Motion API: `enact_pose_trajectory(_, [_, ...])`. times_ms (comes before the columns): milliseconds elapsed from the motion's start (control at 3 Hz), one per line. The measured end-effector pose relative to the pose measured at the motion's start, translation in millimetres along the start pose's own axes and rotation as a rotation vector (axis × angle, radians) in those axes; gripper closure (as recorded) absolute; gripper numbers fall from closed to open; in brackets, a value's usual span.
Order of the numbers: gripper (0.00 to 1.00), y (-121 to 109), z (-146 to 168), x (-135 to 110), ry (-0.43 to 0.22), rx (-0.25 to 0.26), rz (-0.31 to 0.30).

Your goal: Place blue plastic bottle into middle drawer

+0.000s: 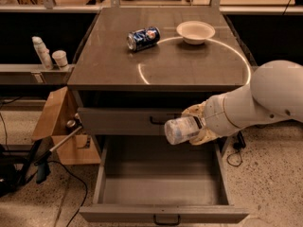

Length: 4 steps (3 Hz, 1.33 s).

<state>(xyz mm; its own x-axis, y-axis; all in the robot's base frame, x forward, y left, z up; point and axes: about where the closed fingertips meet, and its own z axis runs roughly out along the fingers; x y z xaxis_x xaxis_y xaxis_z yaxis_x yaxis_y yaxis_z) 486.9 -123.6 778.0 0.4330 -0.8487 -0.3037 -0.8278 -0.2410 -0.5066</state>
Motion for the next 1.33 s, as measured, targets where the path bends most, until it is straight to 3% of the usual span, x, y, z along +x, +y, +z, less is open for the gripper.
enact_pose_trajectory(333, [1.0, 14.2, 15.6, 11.6, 0.007, -0.02, 0.054])
enact_pose_trajectory(667, [1.0, 14.2, 15.6, 11.6, 0.007, -0.02, 0.054])
enact_pose_trajectory(1333, [1.0, 19.4, 19.3, 15.3, -0.074, 0.03, 0.077])
